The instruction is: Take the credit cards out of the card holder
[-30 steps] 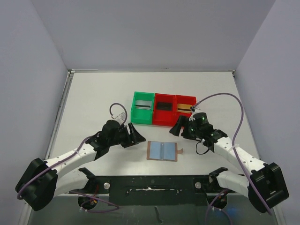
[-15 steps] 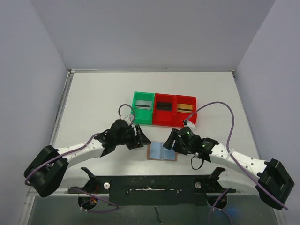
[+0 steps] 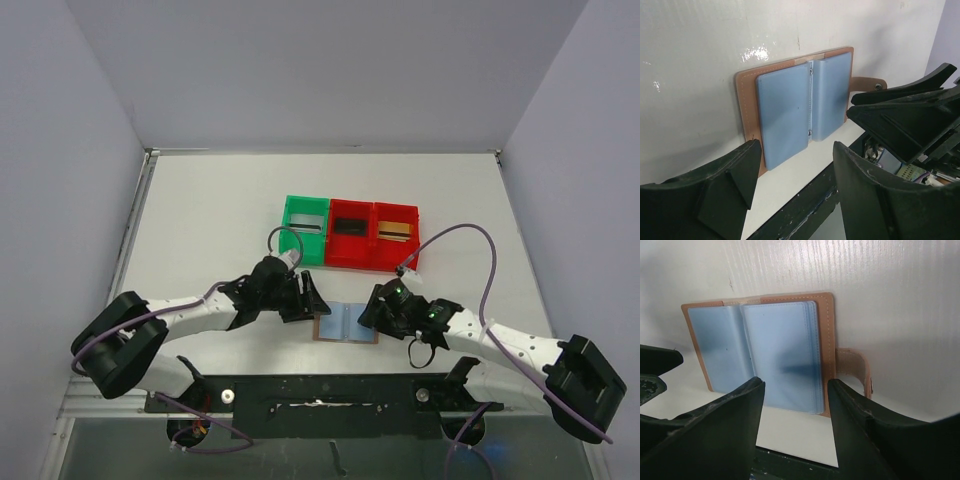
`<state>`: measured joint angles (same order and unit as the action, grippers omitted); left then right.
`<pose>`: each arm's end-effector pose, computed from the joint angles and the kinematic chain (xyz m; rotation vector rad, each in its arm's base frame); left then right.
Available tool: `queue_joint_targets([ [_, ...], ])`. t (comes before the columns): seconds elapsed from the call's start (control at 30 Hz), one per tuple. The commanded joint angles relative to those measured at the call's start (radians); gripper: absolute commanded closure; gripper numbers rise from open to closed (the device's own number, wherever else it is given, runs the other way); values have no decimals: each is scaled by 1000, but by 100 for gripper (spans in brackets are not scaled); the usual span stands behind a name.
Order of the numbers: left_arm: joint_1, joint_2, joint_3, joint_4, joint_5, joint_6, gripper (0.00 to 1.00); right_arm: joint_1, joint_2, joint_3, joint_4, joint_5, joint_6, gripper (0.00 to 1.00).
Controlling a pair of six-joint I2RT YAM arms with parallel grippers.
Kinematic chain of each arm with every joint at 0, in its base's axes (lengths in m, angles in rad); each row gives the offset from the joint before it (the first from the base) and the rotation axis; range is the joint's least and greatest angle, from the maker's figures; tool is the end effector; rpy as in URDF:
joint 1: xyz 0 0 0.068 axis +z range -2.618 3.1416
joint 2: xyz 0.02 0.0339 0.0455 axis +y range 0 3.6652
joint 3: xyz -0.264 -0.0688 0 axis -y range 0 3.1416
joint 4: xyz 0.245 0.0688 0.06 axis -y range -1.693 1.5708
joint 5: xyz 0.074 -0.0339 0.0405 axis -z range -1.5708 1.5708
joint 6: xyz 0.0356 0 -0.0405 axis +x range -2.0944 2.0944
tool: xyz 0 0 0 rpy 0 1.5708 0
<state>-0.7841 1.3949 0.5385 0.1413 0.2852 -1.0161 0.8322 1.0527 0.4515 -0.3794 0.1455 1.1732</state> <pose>0.1779 -0.1916 0.1567 -0.1309 2.5840 -1.1527 0.1291 0.1341 0.1630 0.5068 2.5983 0.5744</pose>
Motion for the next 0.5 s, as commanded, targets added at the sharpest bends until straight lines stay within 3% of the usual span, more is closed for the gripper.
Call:
queue_joint_targets([
  [0.0, -13, 24, 43, 76, -4, 14, 43, 4, 22, 16, 33, 28, 25, 46],
  [0.23, -32, 73, 36, 94, -11, 13, 49, 2, 54, -17, 121, 0, 14, 52],
  [0.47, -55, 130, 33, 139, -4, -2, 59, -2, 94, -29, 195, -53, -4, 67],
])
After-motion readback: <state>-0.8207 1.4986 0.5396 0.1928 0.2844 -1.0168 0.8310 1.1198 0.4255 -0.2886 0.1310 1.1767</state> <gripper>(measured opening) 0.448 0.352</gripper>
